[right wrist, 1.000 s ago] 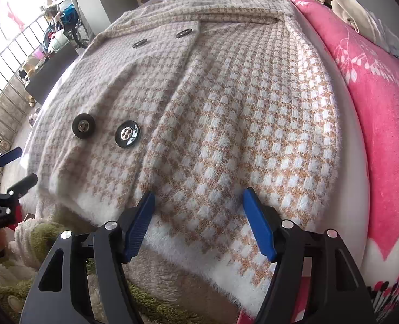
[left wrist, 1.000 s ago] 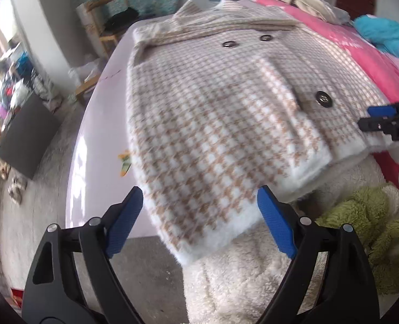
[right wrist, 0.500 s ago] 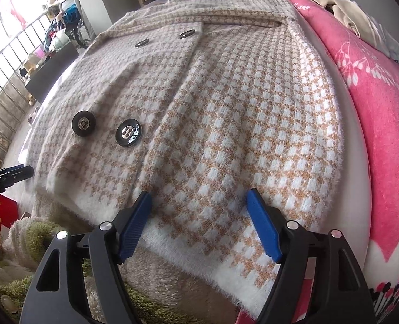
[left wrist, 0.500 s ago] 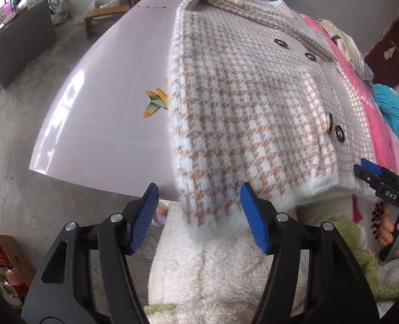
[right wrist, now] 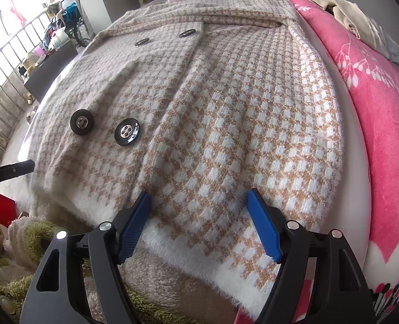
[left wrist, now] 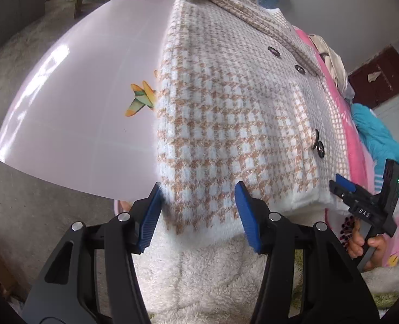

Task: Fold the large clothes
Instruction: 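Move both open grippers to the white hem hanging over the mattress edge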

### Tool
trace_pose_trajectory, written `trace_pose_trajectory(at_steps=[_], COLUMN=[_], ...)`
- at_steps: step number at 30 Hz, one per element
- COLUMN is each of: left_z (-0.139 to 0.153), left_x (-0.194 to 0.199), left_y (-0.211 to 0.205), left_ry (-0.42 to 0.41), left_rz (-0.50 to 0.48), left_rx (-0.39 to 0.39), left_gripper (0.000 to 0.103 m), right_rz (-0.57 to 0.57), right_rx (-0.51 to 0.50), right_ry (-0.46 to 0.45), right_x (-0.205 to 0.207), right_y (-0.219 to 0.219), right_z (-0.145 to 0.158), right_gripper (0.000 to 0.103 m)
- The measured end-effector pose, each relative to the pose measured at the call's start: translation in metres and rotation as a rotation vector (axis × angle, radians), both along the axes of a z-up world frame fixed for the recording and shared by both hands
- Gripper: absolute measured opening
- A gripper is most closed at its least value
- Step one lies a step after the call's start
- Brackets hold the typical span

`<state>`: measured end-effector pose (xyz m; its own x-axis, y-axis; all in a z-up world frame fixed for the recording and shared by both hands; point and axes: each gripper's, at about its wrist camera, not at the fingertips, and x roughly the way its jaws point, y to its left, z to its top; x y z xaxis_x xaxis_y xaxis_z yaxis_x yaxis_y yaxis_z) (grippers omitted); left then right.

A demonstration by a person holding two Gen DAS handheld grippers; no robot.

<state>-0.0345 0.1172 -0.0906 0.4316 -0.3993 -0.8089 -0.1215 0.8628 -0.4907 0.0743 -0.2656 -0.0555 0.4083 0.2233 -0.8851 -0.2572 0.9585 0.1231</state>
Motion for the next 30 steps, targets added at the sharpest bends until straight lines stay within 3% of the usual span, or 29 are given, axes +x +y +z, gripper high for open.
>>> trace_pose_trajectory(at_steps=[4,8,21,26,30], left_z=[-0.002,0.011,0.009,0.008,0.009], left_x=[0.000,-0.006,0.000,0.001,0.000], left_y=[0.002,0.000,-0.017,-0.018,-0.019], left_ry=[0.003,-0.047,-0.023,-0.022,-0.029], left_rz=[0.008,-0.018,-0.071,-0.079,-0.085], left_rx=[-0.026,-0.049,0.105,0.126,0.140], left_gripper=[0.051,0.051,0.046,0.046,0.044], right_rz=[0.000,-0.001,-0.099,-0.171,-0.230], right_rx=[-0.002,0.002,0.090,0.079,0.066], right_ry=[-0.003,-0.007,-0.046,-0.071,-0.038], right_x=[0.000,0.000,-0.014,-0.030,-0.037], right_y=[0.000,0.001,-0.039,-0.065,-0.082], right_z=[0.000,0.000,0.025,0.040,0.037], right_gripper=[0.073,0.073,0.073,0.065,0.057])
